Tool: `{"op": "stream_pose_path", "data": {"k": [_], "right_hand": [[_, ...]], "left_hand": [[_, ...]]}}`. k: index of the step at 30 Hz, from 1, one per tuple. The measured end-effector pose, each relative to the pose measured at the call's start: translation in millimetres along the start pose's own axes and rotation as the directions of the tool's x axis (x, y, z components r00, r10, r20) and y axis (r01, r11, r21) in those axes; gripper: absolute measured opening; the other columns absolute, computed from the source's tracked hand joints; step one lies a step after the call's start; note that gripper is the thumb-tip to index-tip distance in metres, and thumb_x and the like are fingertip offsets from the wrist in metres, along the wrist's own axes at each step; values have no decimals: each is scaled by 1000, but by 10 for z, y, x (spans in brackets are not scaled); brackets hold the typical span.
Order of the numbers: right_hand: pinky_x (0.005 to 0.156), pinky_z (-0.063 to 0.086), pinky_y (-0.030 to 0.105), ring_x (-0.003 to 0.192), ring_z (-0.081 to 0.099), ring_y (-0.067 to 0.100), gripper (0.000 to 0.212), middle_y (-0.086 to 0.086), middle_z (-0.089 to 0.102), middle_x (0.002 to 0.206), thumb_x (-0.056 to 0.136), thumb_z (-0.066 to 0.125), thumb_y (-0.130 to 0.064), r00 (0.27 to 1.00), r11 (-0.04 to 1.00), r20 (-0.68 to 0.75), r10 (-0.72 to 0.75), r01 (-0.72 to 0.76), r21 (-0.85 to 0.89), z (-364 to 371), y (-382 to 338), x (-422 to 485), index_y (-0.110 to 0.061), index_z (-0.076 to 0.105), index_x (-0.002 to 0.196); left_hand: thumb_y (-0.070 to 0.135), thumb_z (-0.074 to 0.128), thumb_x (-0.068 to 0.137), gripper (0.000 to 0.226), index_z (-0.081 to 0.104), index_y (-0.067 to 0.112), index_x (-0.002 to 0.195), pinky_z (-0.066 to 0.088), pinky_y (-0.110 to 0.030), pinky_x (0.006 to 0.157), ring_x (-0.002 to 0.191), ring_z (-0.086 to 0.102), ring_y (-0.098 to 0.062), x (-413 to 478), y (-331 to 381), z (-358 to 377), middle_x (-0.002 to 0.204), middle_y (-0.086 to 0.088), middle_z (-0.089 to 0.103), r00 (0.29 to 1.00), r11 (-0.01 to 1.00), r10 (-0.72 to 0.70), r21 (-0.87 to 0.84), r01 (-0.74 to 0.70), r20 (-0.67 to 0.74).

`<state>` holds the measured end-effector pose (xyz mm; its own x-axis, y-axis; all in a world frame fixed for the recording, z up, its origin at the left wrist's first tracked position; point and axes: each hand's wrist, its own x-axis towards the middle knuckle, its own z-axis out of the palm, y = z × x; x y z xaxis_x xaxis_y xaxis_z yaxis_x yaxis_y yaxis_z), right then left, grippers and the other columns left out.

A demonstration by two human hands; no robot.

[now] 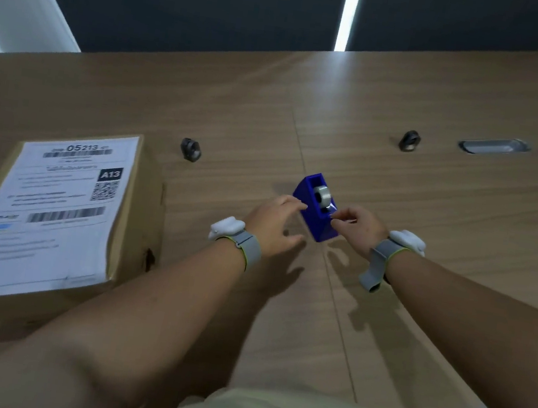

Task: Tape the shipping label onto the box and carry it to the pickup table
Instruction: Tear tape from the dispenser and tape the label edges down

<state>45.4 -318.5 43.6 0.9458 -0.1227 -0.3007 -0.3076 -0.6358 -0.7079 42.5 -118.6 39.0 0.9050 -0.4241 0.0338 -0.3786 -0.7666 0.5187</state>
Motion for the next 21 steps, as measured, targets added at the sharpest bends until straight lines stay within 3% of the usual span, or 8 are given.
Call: {"op": "stream_pose_path", "data": {"k": [3, 6, 9, 12, 14, 17, 21], "right_hand": [[60, 40, 20, 94, 59, 20, 20, 0, 62, 95, 89, 58, -20, 997, 999, 61, 41, -43, 28, -77, 67, 227, -16, 66, 107], [74, 40, 23, 101, 59, 22, 26, 2, 63, 102, 91, 55, -23, 997, 997, 46, 67, -69, 41, -133, 60, 431, -15, 65, 113], [75, 37, 24, 93, 56, 21, 27, 6, 65, 105, 91, 53, -27, 988, 992, 96, 122, -124, 16, -185, 54, 588, -16, 66, 111], [74, 39, 29, 83, 52, 20, 37, 6, 63, 90, 90, 53, -36, 957, 986, 241, 163, -166, -5, -204, 65, 666, -9, 67, 111], [72, 39, 30, 82, 51, 19, 39, 7, 62, 96, 90, 51, -38, 927, 983, 330, 178, -182, -20, -184, 54, 718, -8, 67, 111], [81, 41, 33, 97, 52, 19, 29, 2, 61, 110, 88, 55, -40, 886, 961, 397, 239, -273, 31, -91, 72, 791, -17, 68, 100], [79, 44, 33, 89, 57, 17, 16, 0, 63, 97, 86, 61, -38, 873, 950, 423, 243, -302, 78, -15, 82, 875, -24, 62, 79]], "left_hand": [[39, 75, 77, 80, 38, 19, 146, 32, -29, 108, 137, 37, -21, 339, 46, 177, 151, 0, 35, 997, 998, -62, 1, 62, 40], [47, 82, 66, 112, 17, 21, 153, 25, -40, 117, 147, 17, -25, 588, 54, 319, 161, -1, 9, 979, 986, -165, 27, 163, 119], [50, 86, 57, 129, 3, 25, 154, 20, -42, 119, 148, 4, -27, 768, 54, 391, 162, -1, -8, 960, 970, -235, 94, 222, 150], [52, 86, 54, 135, -1, 26, 154, 22, -43, 118, 148, 3, -27, 890, 27, 434, 162, -2, -11, 954, 959, -264, 140, 245, 141], [51, 87, 54, 136, -2, 27, 154, 23, -42, 118, 148, 4, -27, 952, -11, 475, 162, -3, -9, 951, 957, -275, 130, 258, 142], [52, 87, 52, 138, -4, 28, 153, 29, -43, 115, 147, 14, -28, 982, -75, 528, 162, -1, -3, 948, 954, -284, 146, 263, 142], [55, 86, 50, 141, -6, 26, 153, 38, -44, 109, 142, 26, -29, 1010, -108, 533, 160, 1, 1, 949, 951, -283, 169, 259, 139]]}}
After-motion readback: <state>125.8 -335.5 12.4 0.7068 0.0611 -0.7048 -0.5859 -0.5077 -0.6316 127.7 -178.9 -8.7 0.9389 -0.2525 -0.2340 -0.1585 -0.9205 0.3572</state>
